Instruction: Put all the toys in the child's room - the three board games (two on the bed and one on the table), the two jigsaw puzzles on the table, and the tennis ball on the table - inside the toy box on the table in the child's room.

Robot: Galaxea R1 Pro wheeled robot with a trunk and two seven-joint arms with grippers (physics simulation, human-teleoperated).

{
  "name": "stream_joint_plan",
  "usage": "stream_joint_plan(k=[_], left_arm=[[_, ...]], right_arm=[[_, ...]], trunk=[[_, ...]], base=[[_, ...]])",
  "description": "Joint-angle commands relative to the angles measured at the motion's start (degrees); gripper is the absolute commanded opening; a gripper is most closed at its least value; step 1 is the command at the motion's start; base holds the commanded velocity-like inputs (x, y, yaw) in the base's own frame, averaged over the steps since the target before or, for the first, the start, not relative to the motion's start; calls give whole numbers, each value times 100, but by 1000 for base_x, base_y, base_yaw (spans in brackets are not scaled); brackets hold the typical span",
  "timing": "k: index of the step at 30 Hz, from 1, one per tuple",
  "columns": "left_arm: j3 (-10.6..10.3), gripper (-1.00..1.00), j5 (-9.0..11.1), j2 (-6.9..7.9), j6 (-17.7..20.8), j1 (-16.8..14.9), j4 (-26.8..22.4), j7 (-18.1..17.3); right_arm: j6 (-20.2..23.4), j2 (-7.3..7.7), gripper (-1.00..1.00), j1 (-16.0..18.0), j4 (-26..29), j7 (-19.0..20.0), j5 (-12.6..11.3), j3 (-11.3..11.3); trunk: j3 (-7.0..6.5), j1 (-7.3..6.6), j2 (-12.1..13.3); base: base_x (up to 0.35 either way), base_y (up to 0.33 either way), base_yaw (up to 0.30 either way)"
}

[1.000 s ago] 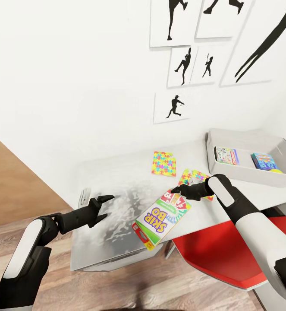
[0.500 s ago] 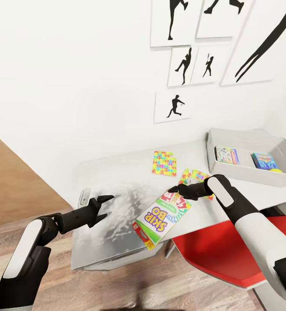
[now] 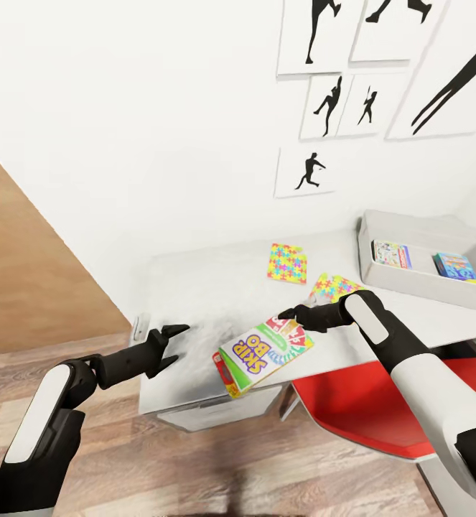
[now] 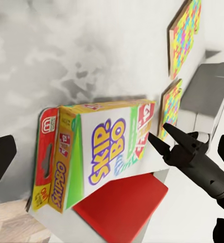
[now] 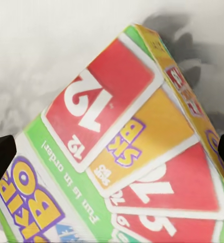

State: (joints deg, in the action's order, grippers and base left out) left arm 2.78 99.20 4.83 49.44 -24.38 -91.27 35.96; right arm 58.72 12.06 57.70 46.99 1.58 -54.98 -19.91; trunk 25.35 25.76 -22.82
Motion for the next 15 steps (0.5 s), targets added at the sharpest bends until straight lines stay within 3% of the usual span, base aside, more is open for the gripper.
stream_joint_plan(k=[1, 15], left_arm=[[5, 100, 56, -1, 12, -5, -5, 60], [6, 100, 56, 0, 13, -5, -5, 60]], right_arm=[[9, 7, 100, 5, 4, 20, 11, -17], [8, 6, 100, 5, 4, 34, 34, -21]], trunk=[[9, 2, -9], [9, 2, -9]], base=[[-53, 0, 57], [-16, 0, 19]])
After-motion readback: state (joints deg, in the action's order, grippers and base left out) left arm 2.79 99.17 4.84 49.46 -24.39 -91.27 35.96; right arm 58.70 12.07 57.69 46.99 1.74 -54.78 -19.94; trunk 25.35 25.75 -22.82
